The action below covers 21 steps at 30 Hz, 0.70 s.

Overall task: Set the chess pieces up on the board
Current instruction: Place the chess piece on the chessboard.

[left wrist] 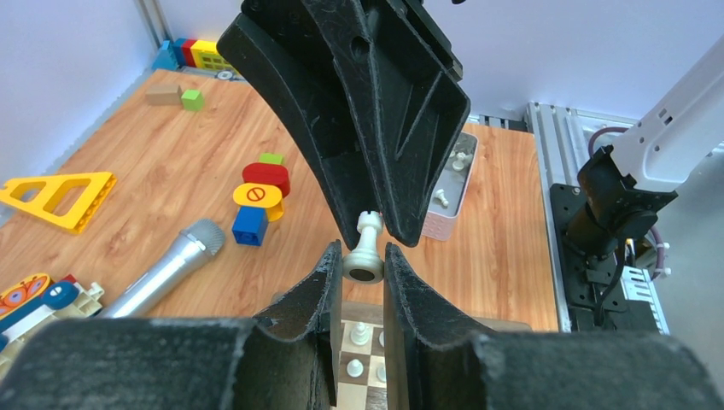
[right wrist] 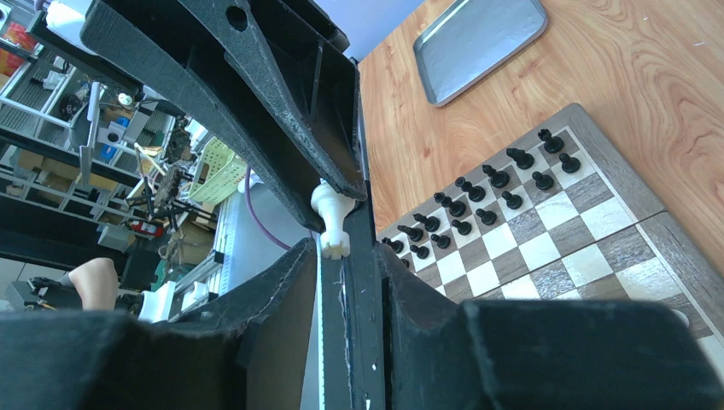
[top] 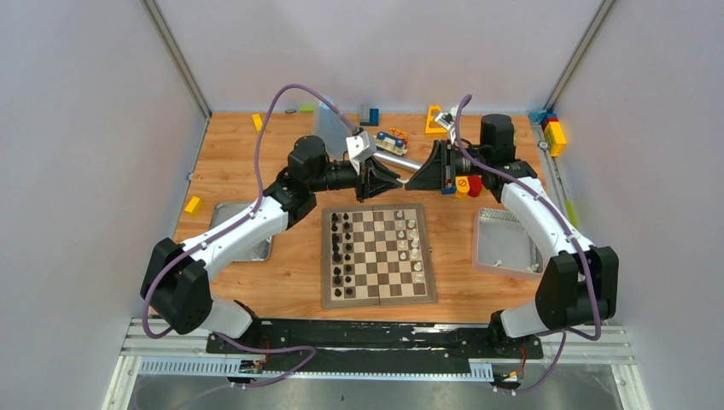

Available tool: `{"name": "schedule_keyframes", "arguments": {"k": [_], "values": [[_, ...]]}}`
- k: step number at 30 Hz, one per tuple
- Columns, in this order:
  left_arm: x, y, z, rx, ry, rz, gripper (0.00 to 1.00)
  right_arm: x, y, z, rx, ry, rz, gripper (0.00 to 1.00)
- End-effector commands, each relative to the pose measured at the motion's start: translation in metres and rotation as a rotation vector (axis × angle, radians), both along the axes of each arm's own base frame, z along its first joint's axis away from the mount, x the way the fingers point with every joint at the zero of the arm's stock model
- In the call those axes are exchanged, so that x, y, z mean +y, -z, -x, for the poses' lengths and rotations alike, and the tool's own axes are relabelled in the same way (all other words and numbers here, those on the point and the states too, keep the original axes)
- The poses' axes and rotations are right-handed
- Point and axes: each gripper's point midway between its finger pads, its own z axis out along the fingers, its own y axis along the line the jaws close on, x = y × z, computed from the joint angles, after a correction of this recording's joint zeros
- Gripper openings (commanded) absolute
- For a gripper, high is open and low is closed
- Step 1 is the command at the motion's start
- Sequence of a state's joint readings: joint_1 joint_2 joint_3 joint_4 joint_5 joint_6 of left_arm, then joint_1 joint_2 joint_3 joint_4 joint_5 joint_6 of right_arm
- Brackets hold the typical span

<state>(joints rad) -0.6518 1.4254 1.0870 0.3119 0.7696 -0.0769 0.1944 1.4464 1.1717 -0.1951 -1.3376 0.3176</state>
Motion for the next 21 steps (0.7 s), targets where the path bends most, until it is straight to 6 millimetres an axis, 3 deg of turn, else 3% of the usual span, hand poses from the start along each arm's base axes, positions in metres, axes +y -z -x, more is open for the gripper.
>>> {"name": "schedule_keyframes", "arguments": {"k": [1, 13, 21], "values": [[0.0002, -0.0082, 0.0002, -0.033, 0.012, 0.022, 0.0, 0.0036, -0.0204, -0.0011, -0.078, -0.035, -0.029, 0.3], [0.0001, -0.0073, -0.0003, -0.036, 0.014, 0.018, 0.0, 0.0042, -0.0253, 0.0004, -0.087, -0.047, -0.035, 0.22], [-0.0007, -0.0063, -0.0002, -0.032, 0.017, 0.015, 0.0, 0.006, -0.0257, 0.002, -0.091, -0.06, -0.038, 0.06]]}}
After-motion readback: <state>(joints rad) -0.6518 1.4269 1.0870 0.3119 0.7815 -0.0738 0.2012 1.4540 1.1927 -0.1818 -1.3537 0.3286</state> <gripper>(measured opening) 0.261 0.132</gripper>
